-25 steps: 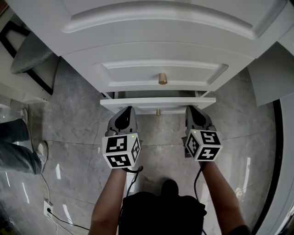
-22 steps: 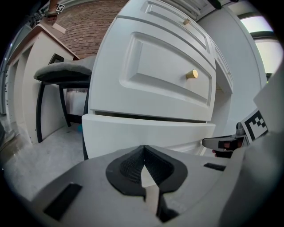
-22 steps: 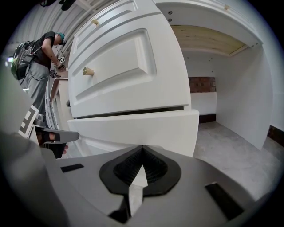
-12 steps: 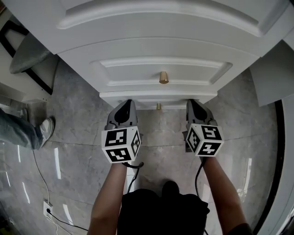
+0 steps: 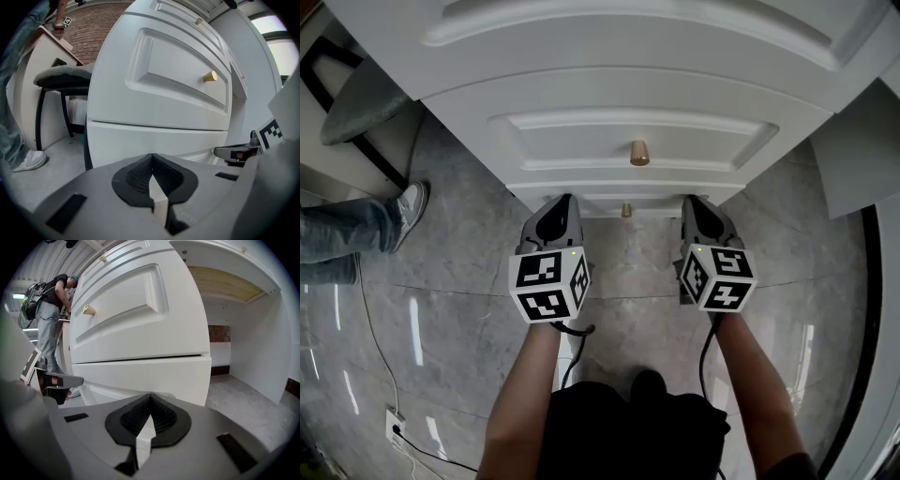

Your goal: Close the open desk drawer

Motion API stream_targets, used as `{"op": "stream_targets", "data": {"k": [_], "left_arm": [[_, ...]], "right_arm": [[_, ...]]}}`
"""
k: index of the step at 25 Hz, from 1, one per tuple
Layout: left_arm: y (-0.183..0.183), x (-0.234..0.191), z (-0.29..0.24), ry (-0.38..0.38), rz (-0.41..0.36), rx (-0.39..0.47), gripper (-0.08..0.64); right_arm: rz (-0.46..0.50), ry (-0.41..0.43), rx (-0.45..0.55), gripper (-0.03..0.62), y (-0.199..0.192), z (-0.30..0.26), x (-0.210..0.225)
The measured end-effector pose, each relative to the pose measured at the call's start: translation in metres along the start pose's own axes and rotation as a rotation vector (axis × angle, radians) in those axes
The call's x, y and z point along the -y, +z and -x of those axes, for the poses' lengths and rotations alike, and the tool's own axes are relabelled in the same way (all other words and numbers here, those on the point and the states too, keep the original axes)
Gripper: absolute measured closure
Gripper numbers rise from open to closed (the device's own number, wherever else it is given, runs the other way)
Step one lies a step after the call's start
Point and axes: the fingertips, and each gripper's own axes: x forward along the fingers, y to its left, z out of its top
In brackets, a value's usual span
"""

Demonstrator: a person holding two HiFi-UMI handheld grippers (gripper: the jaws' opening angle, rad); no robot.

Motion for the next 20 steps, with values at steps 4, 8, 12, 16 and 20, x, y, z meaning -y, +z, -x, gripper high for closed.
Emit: {"op": "stream_targets", "data": {"k": [4, 8, 12, 16, 20], "left_arm": [[0.0012, -0.0009, -0.0029, -0.003, -0.003, 0.0, 0.551], [0.0012, -0.0015, -0.0033, -0.01, -0.013, 0.004, 0.55], [0.0013, -0.0009, -0.0036, -0.009, -0.021, 0.003, 0.551], [0.001, -0.001, -0.0026, -0.015, -0.02, -0.011, 0.55], [0.0021, -0.0016, 0.0043, -0.015, -0.009, -0.013, 0.55]], "right_arm": [[0.005, -0.001, 0.001, 0.588, 0.0029, -0.0039, -0.0019], [0.012, 0.0, 0.008, 0.588, 0.0024, -0.0051, -0.0019], [0.024, -0.002, 0.016, 0.588, 0.0023, -0.005, -0.0015], [0.024, -0.002, 0.012, 0.588, 0.0021, -0.0041, -0.0012], [0.012, -0.014, 0.016, 0.588, 0.0043, 0.0045, -0.0002]]}}
